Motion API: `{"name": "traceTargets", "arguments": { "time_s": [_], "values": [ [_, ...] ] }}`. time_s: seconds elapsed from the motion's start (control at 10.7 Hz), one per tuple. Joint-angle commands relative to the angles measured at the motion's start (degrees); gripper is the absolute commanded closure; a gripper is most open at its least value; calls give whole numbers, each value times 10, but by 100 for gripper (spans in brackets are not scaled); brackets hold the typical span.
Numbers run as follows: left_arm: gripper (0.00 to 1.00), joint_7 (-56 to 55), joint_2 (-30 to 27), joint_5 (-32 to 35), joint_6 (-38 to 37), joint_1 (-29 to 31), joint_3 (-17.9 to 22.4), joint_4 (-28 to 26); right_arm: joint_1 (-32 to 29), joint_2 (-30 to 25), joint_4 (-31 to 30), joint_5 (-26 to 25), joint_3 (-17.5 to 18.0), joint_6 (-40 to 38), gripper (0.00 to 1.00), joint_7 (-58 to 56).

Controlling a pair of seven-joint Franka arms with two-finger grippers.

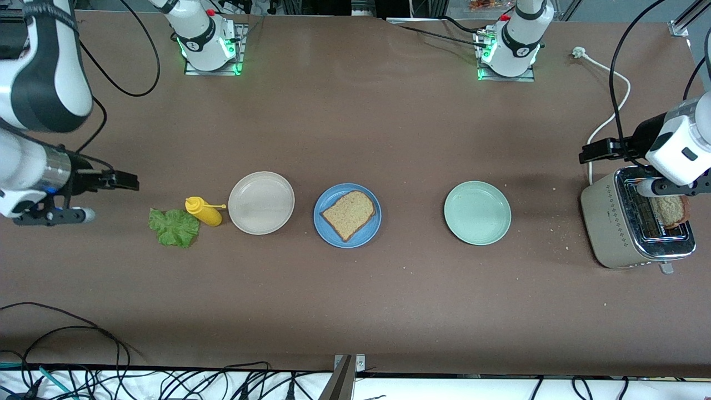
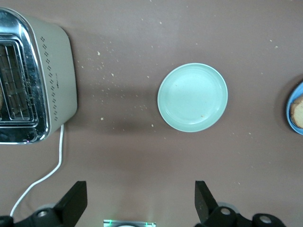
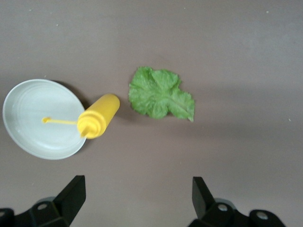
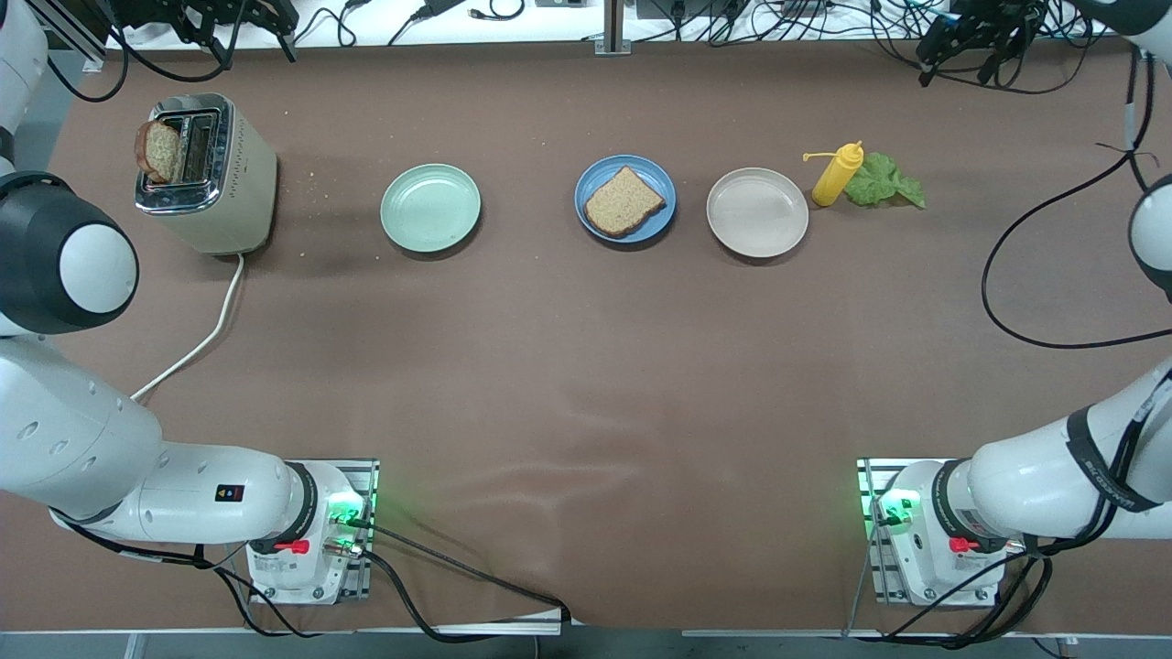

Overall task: Make sandwich in blue plate with both arms
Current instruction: 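Reach the right gripper to the green lettuce leaf and grasp it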

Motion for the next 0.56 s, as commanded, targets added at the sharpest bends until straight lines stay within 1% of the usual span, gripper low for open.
{"name": "traceTargets", "arguments": {
  "time_s": [0.0,0.09,0.19,0.47],
  "values": [
    [0,6,-19,29,26,14,-7,-25,-5,53,10,-1,-3,32,0,-42],
    [0,4,-19,27,21,24,-16,-22,-4,58,-3,-6,-6,70,0,-52],
    [0,4,-19,28,17,25,-16,-20,-6,65,-25,-8,-6,104,0,-54],
    [0,13,-15,28,17,25,-15,-14,-23,137,-55,-7,-6,219,0,-90]
  ]
}}
